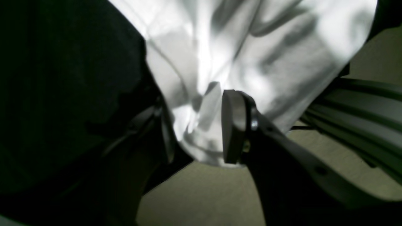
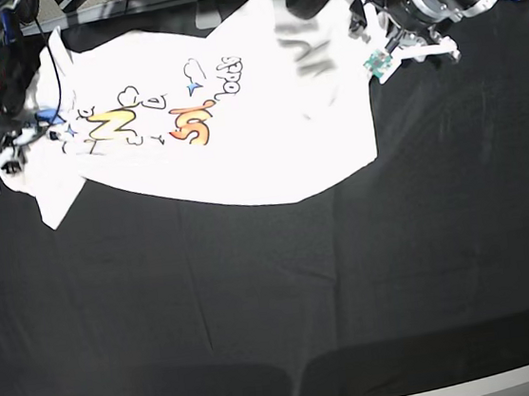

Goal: Layout the t-shirt on the table in an organized manner, then fold the t-shirt properly
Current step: 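Lower the left gripper and grasp the shirt edge nearest it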

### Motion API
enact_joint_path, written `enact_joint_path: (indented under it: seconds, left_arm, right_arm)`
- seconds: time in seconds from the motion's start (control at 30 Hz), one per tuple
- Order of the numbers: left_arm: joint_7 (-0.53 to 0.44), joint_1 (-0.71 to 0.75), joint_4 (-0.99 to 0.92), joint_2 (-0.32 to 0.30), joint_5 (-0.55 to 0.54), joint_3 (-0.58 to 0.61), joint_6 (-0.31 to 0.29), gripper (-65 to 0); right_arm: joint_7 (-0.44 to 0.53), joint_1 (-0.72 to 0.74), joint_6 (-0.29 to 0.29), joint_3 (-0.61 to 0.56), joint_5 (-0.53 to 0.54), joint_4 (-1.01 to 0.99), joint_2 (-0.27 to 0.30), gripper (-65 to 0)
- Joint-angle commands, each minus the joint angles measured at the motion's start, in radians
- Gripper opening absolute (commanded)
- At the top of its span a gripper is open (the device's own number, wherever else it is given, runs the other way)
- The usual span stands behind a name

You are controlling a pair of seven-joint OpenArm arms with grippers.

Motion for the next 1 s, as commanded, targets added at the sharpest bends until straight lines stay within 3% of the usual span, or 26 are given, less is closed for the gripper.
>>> enact_joint_path:
  seconds: [0.0,0.1,0.23,0.33,0.67,0.73,0.97]
  left_arm:
    - [-0.006,-0.002,0.018,-0.008,-0.002,-0.005,0.005,-43.4]
    - [-0.013,-0.003,0.018,-0.008,-0.001,-0.005,0.005,-43.4]
    - [-0.13,-0.004,0.019,-0.008,0.004,-0.005,0.005,-43.4]
    - [-0.229,-0.026,0.029,-0.008,0.01,-0.005,0.005,-43.2]
    - [-0.29,-0.285,0.108,-0.008,0.02,-0.005,0.025,-43.2]
    - [-0.316,-0.323,0.053,-0.004,0.017,-0.005,0.058,-43.2]
    - [-0.291,-0.455,-0.311,0.059,-0.111,-0.005,0.026,-43.2]
  right_arm:
    - [-0.011,-0.018,0.0,0.007,-0.008,0.012,0.015,-65.0]
    - [-0.007,-0.041,-0.006,0.007,-0.008,0.012,0.015,-65.0]
    - [0.05,-0.04,-0.006,0.007,-0.009,0.012,0.015,-38.5]
    - [0.061,-0.04,-0.006,0.007,-0.008,0.012,0.016,-28.9]
    - [0.046,-0.04,-0.005,0.007,0.086,0.012,0.016,-28.8]
    - [0.042,-0.04,-0.005,0.007,0.086,0.014,0.016,-28.8]
    - [0.025,-0.04,-0.005,0.007,0.089,0.044,0.016,-28.8]
